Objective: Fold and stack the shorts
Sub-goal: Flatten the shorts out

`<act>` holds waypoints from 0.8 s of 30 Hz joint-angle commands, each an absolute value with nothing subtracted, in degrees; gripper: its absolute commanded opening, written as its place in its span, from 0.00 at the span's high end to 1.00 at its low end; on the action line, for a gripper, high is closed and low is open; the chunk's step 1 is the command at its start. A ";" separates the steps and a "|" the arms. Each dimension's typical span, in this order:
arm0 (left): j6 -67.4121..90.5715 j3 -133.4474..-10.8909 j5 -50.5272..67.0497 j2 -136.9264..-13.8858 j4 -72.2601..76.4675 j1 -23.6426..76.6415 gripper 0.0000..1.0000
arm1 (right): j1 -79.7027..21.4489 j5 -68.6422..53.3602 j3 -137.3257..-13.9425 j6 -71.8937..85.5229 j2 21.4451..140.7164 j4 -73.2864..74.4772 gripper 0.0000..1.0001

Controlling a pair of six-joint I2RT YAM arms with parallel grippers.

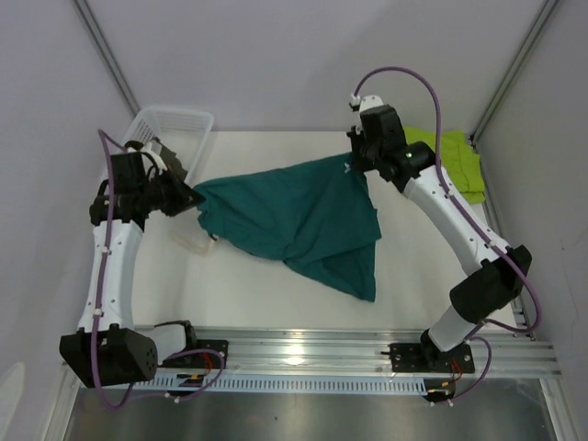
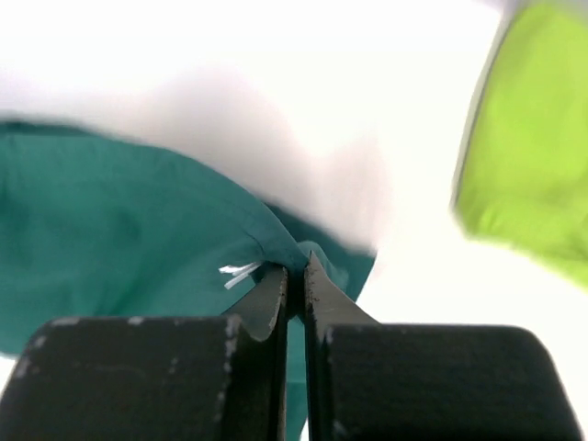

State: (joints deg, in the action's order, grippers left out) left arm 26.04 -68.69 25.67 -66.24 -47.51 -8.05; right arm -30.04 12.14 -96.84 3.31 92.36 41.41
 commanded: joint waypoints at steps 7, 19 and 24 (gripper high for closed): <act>31.11 -94.72 27.16 -70.66 -34.91 -8.53 1.00 | -19.17 6.26 -126.97 7.64 101.33 40.34 1.00; 33.04 -103.24 30.76 -75.07 -34.12 -8.70 1.00 | -7.38 -9.05 -130.02 18.20 98.38 36.74 1.00; 34.54 -89.41 33.92 -62.00 -31.64 -8.09 1.00 | -8.87 -8.35 -118.67 15.74 85.54 36.03 1.00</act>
